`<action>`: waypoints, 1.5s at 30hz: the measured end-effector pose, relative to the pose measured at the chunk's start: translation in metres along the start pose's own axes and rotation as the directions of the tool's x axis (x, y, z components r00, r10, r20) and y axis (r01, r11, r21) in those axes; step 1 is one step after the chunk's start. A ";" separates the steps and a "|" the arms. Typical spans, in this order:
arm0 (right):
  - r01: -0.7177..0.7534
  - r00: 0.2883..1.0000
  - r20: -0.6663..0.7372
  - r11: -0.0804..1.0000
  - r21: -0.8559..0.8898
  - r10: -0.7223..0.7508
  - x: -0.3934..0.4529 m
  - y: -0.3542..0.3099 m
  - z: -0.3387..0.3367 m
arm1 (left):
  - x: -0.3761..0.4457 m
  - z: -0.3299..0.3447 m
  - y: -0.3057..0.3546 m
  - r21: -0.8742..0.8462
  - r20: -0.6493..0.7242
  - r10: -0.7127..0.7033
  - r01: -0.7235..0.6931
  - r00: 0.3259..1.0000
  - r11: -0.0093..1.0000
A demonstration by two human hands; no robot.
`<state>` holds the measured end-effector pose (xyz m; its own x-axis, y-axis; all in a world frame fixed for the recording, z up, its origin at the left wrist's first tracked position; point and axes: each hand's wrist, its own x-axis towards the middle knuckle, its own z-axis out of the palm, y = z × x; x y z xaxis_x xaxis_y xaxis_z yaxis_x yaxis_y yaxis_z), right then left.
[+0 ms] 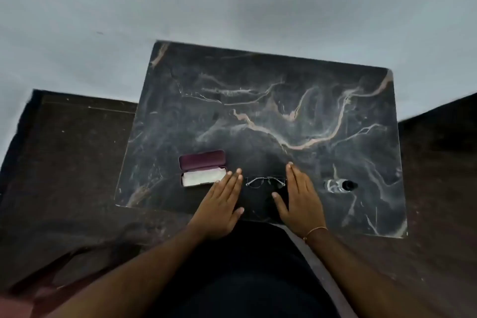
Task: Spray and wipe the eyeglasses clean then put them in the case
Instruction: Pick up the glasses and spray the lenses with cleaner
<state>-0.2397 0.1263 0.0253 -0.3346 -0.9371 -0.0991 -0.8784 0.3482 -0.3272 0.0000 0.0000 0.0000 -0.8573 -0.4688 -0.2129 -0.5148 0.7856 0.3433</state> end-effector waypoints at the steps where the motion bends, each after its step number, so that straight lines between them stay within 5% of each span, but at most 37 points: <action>1: -0.050 0.999 0.016 0.997 0.051 0.049 -0.003 0.001 0.005 | 0.004 0.002 0.003 -0.029 0.011 -0.005 0.005 1.000 1.000; 6: -0.269 0.963 0.085 0.932 0.244 0.255 -0.010 0.010 0.037 | 0.020 0.028 0.015 -0.208 0.022 -0.045 0.048 0.999 0.977; 16: -0.142 0.956 -0.230 0.975 0.174 0.180 -0.003 0.036 0.090 | 0.029 0.088 0.016 -0.264 -0.251 -0.134 0.065 0.959 0.962; 29: -0.011 0.938 -0.345 0.999 0.035 0.023 0.004 0.059 0.134 | 0.042 0.123 0.001 -0.295 -0.327 -0.174 0.075 0.929 0.952; 41: 0.038 0.915 -0.402 0.984 0.176 0.036 -0.001 0.054 0.133 | 0.044 0.116 -0.004 -0.545 -0.339 -0.260 0.037 0.904 0.838; 45: 0.094 0.886 -0.462 0.963 0.252 0.034 -0.006 0.054 0.133 | 0.040 0.101 0.004 -0.759 -0.305 -0.307 -0.035 0.902 0.650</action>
<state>-0.2396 0.1472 -0.1169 -0.4837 -0.8086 0.3349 -0.7918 0.2413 -0.5610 -0.0360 0.0250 -0.0999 -0.6167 -0.7870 -0.0188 -0.3099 0.2207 0.9248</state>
